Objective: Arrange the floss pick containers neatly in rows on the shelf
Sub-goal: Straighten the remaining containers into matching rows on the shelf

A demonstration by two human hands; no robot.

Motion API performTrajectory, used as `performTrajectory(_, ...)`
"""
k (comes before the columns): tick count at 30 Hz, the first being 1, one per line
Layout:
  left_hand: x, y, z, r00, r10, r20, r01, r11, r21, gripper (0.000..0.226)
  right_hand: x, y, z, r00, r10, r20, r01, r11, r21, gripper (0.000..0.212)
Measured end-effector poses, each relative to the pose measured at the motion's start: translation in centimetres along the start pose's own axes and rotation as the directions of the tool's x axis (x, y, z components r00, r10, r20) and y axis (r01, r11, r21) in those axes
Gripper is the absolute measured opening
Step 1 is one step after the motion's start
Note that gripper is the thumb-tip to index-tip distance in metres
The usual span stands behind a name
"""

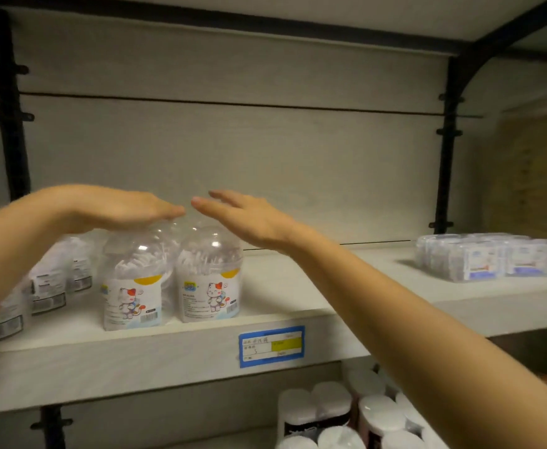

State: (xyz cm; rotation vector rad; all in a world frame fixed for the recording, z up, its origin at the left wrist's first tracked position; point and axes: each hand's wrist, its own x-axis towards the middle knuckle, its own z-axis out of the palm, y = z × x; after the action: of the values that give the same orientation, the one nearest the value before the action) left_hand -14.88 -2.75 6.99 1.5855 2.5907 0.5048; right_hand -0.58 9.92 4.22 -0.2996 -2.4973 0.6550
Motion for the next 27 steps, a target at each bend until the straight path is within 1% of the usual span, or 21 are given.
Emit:
performTrajectory(1,0.5,0.3,-0.3,0.996,0.005,-0.086,-0.005,1.0,-0.003,0.117,-0.7,0.6,-0.6,0.997,-0.028,-0.069,0.029,1.0,0.012,0.06)
performTrajectory(2,1.0,0.9,-0.5,0.978,0.015,-0.21,-0.02,1.0,-0.021,0.104,-1.5,1.3,-1.4,0.991,-0.051,-0.124,0.053,0.998,0.016,0.055)
performTrajectory(3,1.4,1.6,-0.4,0.928,0.055,-0.37,-0.07,0.997,-0.028,0.078,-2.4,2.3,-2.4,0.985,-0.062,-0.161,0.064,0.998,0.006,0.048)
performTrajectory(4,1.9,2.2,-0.3,0.845,0.119,-0.521,-0.145,0.989,-0.01,0.051,-3.5,3.4,-3.6,0.981,-0.066,-0.182,0.065,0.998,-0.016,0.041)
performTrajectory(5,2.1,3.3,-0.1,0.774,0.189,-0.605,-0.225,0.974,0.016,0.036,-4.6,4.5,-4.9,0.98,-0.067,-0.189,0.06,0.997,-0.044,0.035)
performTrajectory(8,2.1,8.4,1.4,0.651,0.327,-0.685,-0.394,0.917,0.064,0.024,-8.2,8.2,-9.3,0.985,-0.052,-0.161,0.033,0.992,-0.122,0.026)
performTrajectory(11,1.4,15.2,4.0,0.558,0.451,-0.697,-0.48,0.86,0.173,0.024,-11.5,11.9,-13.8,0.988,-0.062,-0.14,0.027,0.97,-0.24,0.025)
performTrajectory(12,1.1,17.3,5.2,0.541,0.48,-0.69,-0.493,0.846,0.202,0.024,-12.4,13.2,-15.3,0.989,-0.067,-0.129,0.029,0.961,-0.275,0.025)
performTrajectory(13,0.9,19.0,6.5,0.548,0.498,-0.672,-0.497,0.84,0.217,0.028,-13.3,14.5,-16.8,0.991,-0.066,-0.112,0.03,0.954,-0.297,0.024)
performTrajectory(14,0.9,20.5,7.7,0.579,0.508,-0.638,-0.505,0.838,0.208,0.034,-14.1,15.7,-18.2,0.994,-0.061,-0.092,0.03,0.95,-0.311,0.024)
performTrajectory(16,1.6,22.9,10.1,0.666,0.493,-0.56,-0.513,0.848,0.136,0.038,-15.4,18.2,-21.2,0.999,-0.034,-0.04,0.019,0.946,-0.325,0.024)
performTrajectory(19,3.6,26.7,13.1,0.759,0.439,-0.482,-0.479,0.877,0.044,0.026,-16.5,21.5,-25.5,0.999,0.022,0.049,-0.002,0.931,-0.365,0.027)
performTrajectory(21,5.0,29.1,14.4,0.812,0.401,-0.423,-0.446,0.895,-0.008,0.015,-16.7,23.3,-27.3,0.989,0.07,0.127,-0.016,0.921,-0.389,0.033)
performTrajectory(22,5.5,30.1,15.0,0.844,0.379,-0.379,-0.424,0.905,-0.039,0.013,-16.7,24.0,-27.8,0.983,0.089,0.16,-0.021,0.922,-0.387,0.037)
performTrajectory(24,6.3,31.5,15.8,0.901,0.332,-0.279,-0.373,0.922,-0.108,0.018,-16.5,25.1,-28.3,0.972,0.108,0.208,-0.02,0.923,-0.385,0.042)
performTrajectory(25,6.7,31.9,16.2,0.924,0.305,-0.229,-0.341,0.93,-0.137,0.024,-16.3,25.5,-28.4,0.967,0.114,0.227,-0.014,0.916,-0.4,0.045)
performTrajectory(27,7.7,32.3,16.7,0.957,0.249,-0.149,-0.271,0.95,-0.152,0.044,-15.8,26.3,-28.3,0.958,0.128,0.255,-0.001,0.895,-0.447,0.05)
